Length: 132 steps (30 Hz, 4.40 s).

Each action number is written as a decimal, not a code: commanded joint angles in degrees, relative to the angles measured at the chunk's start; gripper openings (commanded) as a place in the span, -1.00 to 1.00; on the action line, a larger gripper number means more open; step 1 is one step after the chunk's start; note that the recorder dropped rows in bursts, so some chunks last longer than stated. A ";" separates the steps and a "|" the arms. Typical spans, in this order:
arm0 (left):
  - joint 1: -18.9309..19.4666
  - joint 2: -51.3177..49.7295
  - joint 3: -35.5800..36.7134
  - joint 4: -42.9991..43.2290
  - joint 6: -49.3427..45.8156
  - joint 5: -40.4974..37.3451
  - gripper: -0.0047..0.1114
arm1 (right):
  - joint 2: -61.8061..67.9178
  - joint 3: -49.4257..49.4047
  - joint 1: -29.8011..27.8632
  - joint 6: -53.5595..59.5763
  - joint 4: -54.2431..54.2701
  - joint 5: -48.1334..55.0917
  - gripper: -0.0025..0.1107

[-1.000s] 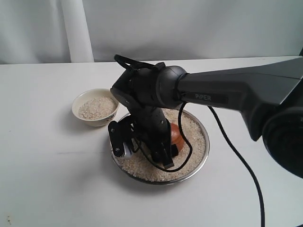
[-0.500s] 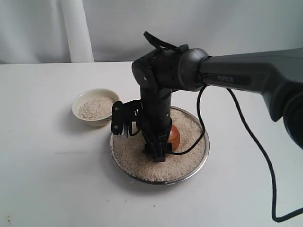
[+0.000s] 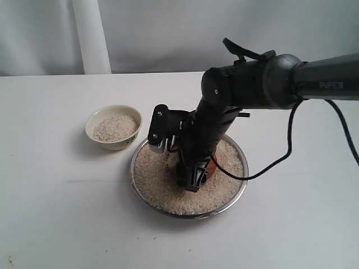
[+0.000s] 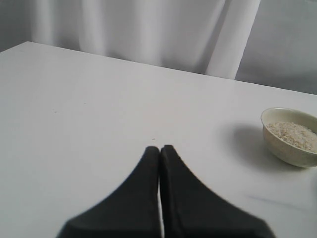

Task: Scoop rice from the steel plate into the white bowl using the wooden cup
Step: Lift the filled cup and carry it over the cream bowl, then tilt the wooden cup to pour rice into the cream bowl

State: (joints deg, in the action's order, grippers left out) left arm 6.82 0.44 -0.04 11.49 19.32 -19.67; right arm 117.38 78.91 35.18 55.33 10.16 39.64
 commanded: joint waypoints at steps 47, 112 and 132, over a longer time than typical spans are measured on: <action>-0.08 -0.44 0.04 -0.21 0.13 0.36 -0.92 | 9.54 35.76 1.83 -4.58 -2.30 12.13 -0.96; -0.08 -0.44 0.04 -0.21 0.13 0.36 -0.92 | 24.95 52.17 11.45 -11.89 -50.40 -3.89 -0.96; -0.08 -0.44 0.04 -0.21 0.13 0.36 -0.92 | 24.95 52.17 11.73 -12.04 -50.69 -0.72 -0.96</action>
State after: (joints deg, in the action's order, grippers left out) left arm 6.82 0.44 -0.04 11.49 19.32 -19.67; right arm 142.65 130.39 46.61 43.09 -40.88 38.73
